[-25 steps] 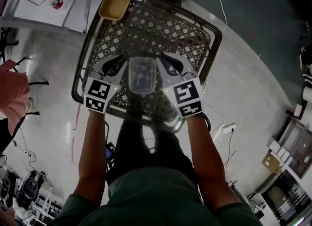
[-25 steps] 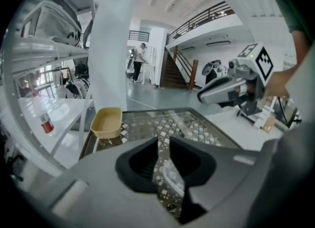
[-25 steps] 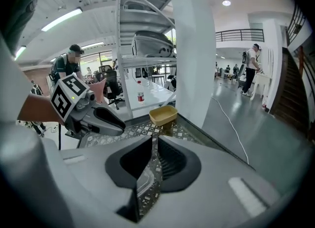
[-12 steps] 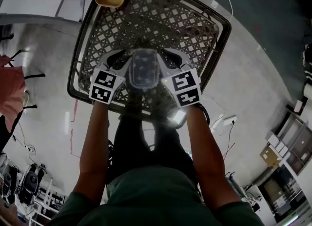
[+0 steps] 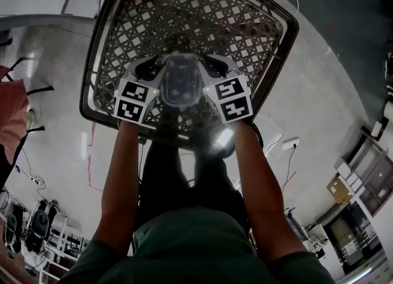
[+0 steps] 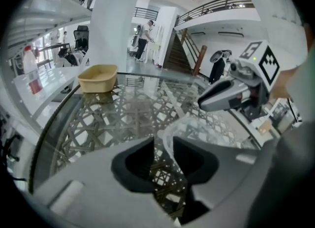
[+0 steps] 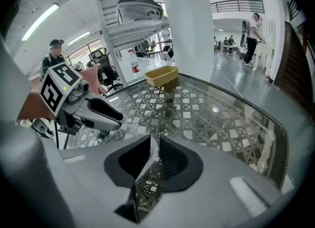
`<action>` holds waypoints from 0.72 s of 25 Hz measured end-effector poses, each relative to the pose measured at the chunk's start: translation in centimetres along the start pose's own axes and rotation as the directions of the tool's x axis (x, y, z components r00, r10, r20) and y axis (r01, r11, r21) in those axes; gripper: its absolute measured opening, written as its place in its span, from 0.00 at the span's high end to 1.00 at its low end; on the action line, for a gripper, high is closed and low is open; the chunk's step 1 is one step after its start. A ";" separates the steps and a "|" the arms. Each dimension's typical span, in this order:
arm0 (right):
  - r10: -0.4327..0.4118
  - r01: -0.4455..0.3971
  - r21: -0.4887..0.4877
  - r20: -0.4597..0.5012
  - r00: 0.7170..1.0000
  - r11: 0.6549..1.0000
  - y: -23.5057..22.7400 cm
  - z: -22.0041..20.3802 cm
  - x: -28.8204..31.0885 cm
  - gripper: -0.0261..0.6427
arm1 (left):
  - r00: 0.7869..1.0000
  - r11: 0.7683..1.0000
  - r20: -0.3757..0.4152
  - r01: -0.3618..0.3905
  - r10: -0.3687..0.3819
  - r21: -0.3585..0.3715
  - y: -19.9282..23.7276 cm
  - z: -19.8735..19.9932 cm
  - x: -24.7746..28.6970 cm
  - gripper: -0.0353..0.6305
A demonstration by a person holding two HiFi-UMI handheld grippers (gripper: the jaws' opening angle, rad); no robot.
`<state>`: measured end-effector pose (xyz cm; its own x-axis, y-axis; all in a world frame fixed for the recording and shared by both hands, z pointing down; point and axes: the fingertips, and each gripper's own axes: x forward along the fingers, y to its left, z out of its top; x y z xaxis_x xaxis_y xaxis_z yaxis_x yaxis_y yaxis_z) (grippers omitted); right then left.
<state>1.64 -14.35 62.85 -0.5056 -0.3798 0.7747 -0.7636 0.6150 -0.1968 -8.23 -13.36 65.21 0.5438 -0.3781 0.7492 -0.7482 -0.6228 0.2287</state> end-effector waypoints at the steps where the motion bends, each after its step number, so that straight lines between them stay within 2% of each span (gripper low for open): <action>1: 0.000 0.000 0.003 -0.006 1.000 1.000 -0.1 -0.3 0.3 0.86 | 1.000 1.000 -0.004 -0.001 0.001 -0.004 0.0 -0.2 0.2 0.76; 9: 0.003 -0.001 0.035 -0.064 0.998 0.999 -0.2 -2.3 2.2 0.86 | 1.000 0.999 0.017 0.021 -0.020 -0.047 0.0 -0.6 0.8 0.80; 12: -0.001 0.003 0.048 -0.051 0.999 0.999 -0.3 -2.5 2.5 0.87 | 0.999 0.998 0.032 0.038 -0.036 -0.056 -0.4 -0.5 1.0 0.85; 18: 0.022 -0.017 0.096 -0.047 0.999 0.995 -0.3 -2.5 2.6 0.91 | 0.998 0.996 0.033 0.049 -0.047 -0.069 -0.4 -0.4 0.9 0.89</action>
<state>1.52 -13.81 66.44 -0.5030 -0.3336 0.7973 -0.7896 0.5526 -0.2670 -7.58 -13.21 66.07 0.5908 -0.3704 0.7168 -0.7447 -0.5922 0.3077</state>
